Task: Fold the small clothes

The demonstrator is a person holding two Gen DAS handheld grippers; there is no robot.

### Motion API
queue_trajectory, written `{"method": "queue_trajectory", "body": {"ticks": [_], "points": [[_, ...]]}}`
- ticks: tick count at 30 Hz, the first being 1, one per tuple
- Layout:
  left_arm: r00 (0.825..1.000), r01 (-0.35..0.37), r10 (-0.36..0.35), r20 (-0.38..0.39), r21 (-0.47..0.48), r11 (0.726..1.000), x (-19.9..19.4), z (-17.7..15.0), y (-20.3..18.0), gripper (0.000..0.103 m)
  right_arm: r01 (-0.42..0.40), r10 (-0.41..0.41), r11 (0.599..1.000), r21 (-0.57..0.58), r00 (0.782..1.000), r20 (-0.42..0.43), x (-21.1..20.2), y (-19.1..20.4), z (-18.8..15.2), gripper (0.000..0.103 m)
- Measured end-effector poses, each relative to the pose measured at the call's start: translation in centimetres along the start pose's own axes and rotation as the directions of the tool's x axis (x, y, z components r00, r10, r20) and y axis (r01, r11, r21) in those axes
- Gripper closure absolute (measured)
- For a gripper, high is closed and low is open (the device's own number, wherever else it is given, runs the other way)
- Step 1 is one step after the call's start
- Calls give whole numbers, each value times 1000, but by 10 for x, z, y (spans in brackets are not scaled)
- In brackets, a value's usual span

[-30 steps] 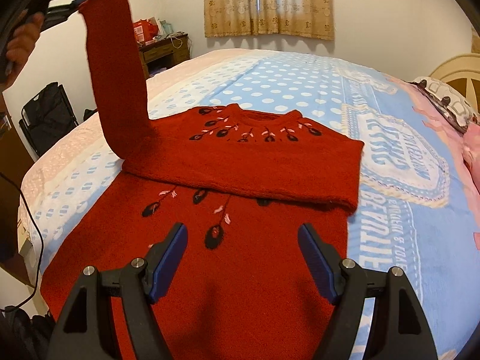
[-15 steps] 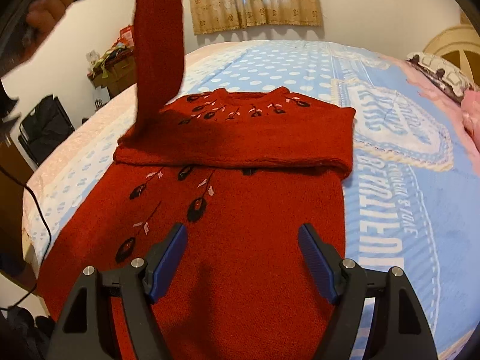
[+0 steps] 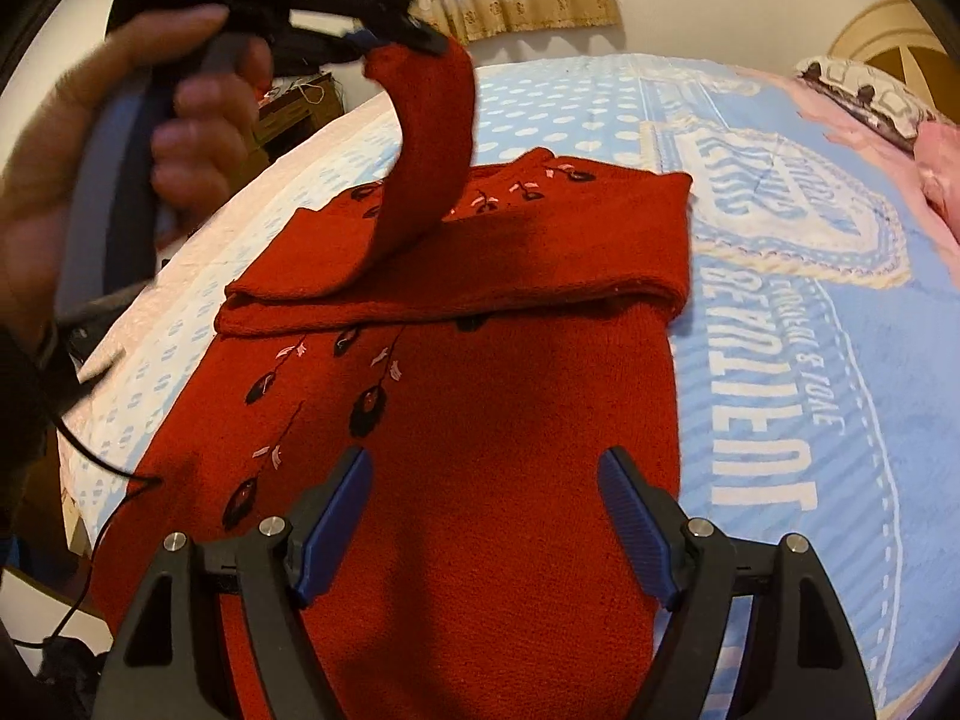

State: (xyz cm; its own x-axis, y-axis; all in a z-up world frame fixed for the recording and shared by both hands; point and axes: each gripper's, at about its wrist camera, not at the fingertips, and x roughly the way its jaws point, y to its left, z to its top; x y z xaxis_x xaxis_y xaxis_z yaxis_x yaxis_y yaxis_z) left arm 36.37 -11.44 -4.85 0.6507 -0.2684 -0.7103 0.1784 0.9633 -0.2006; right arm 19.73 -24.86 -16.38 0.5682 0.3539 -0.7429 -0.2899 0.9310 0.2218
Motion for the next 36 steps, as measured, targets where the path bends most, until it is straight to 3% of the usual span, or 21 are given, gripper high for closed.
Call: {"method": "queue_trajectory", "body": {"ticks": [2, 4, 8, 11, 13, 15, 20, 24, 28, 30, 31, 32, 33, 36], "points": [[999, 9, -8, -35, 17, 1000, 10, -8, -8, 86, -7, 7, 1000, 21, 1000, -5, 2, -4, 0, 25], [998, 9, -5, -70, 50, 999, 16, -14, -15, 67, -14, 15, 999, 33, 1000, -13, 4, -6, 0, 24], [999, 18, -13, -42, 118, 993, 3, -26, -16, 53, -35, 36, 998, 52, 999, -19, 5, -10, 0, 24], [999, -37, 36, 7, 191, 981, -20, -41, 3, 43, -46, 46, 996, 72, 999, -7, 2, -13, 0, 24], [994, -110, 103, 40, 227, 968, -32, -55, 26, 35, -46, 46, 995, 87, 999, 8, -6, -16, 2, 24], [983, -182, 171, 65, 259, 949, -42, -70, 55, 33, -26, 26, 998, 64, 1000, -7, -13, -16, 9, 24], [927, -375, 363, 95, 269, 887, -56, -103, 128, 32, 2, -2, 999, 37, 1000, 5, -21, -23, 52, 24], [924, -382, 378, 57, 186, 905, -59, -120, 164, 30, 67, -67, 995, 78, 998, -1, 6, -35, 89, 25], [933, -359, 360, 25, 153, 921, -52, -137, 171, 30, 100, -94, 992, 74, 993, -77, 44, -39, 97, 35], [942, -334, 336, 15, 158, 929, -47, -141, 169, 29, 121, -111, 989, 80, 987, -115, 58, -41, 96, 47], [943, -329, 332, 10, 171, 929, -44, -143, 167, 23, 125, -115, 990, 68, 985, -131, 64, -40, 97, 50], [941, -332, 337, 6, 184, 925, -41, -145, 169, 20, 130, -120, 990, 61, 984, -135, 66, -40, 97, 61], [933, -354, 359, 8, 197, 914, -35, -145, 168, 17, 138, -129, 989, 56, 982, -141, 69, -40, 97, 79], [931, -348, 361, -49, 170, 922, -23, -144, 180, 14, 162, -154, 986, 49, 979, -133, 67, -41, 99, 95]]}}
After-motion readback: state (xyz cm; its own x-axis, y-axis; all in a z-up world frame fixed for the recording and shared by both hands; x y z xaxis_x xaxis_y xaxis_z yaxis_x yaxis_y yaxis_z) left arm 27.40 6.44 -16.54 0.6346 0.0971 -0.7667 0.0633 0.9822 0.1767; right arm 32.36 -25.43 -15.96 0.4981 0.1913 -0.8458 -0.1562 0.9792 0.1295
